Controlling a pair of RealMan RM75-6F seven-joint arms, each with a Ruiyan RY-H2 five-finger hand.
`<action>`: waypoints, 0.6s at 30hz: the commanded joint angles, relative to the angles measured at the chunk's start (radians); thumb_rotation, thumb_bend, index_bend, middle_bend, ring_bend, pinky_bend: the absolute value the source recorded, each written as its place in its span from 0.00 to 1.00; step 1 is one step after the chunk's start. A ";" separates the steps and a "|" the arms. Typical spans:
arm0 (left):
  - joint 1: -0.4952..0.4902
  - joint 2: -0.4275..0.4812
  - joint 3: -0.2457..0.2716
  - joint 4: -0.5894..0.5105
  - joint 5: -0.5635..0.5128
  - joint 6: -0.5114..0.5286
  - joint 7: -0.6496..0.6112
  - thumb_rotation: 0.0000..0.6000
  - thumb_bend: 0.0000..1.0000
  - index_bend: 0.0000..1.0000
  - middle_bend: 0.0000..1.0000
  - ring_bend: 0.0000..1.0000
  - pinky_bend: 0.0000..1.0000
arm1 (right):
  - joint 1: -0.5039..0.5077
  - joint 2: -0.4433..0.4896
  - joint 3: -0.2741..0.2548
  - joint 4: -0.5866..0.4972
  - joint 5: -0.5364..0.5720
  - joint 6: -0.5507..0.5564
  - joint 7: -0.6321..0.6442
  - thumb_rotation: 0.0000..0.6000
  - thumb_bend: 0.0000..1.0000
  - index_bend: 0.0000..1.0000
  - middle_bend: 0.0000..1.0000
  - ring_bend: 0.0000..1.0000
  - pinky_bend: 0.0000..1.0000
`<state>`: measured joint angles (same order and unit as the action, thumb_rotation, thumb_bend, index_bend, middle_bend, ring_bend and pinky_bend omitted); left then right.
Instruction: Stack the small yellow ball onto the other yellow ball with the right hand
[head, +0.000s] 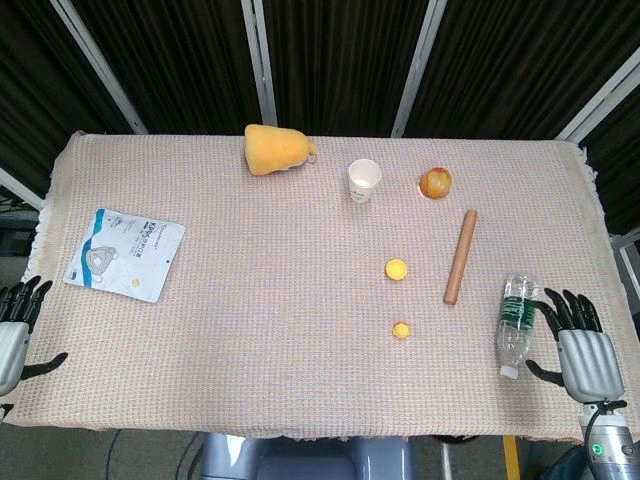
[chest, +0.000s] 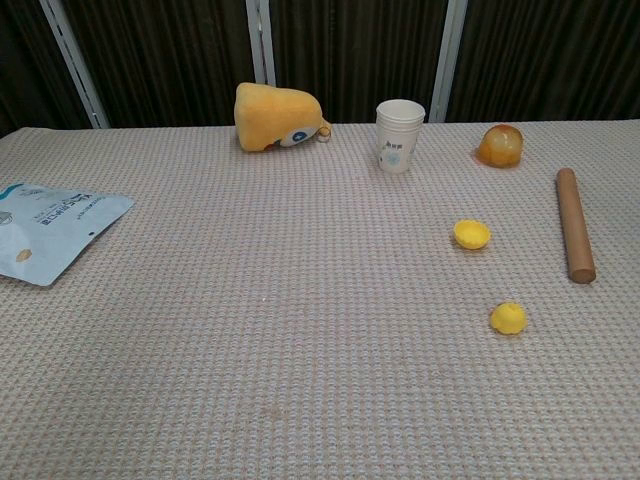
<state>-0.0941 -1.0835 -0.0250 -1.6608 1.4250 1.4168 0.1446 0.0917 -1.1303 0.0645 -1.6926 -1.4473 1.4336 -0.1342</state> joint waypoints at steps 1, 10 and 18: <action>0.000 0.000 0.000 0.000 -0.001 -0.001 -0.001 1.00 0.00 0.00 0.00 0.00 0.01 | 0.000 0.001 0.000 -0.001 0.001 -0.001 0.001 1.00 0.00 0.20 0.07 0.00 0.00; 0.003 0.004 0.003 -0.001 0.004 0.005 0.006 1.00 0.00 0.00 0.00 0.00 0.01 | -0.003 0.002 -0.001 -0.001 -0.001 0.004 0.006 1.00 0.00 0.20 0.07 0.00 0.00; -0.001 0.004 0.004 -0.004 0.001 -0.007 -0.001 1.00 0.00 0.00 0.00 0.00 0.01 | -0.002 0.007 -0.005 -0.014 0.007 -0.011 0.015 1.00 0.00 0.21 0.07 0.00 0.00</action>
<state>-0.0946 -1.0804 -0.0211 -1.6643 1.4250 1.4097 0.1427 0.0908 -1.1261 0.0602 -1.7028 -1.4431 1.4253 -0.1226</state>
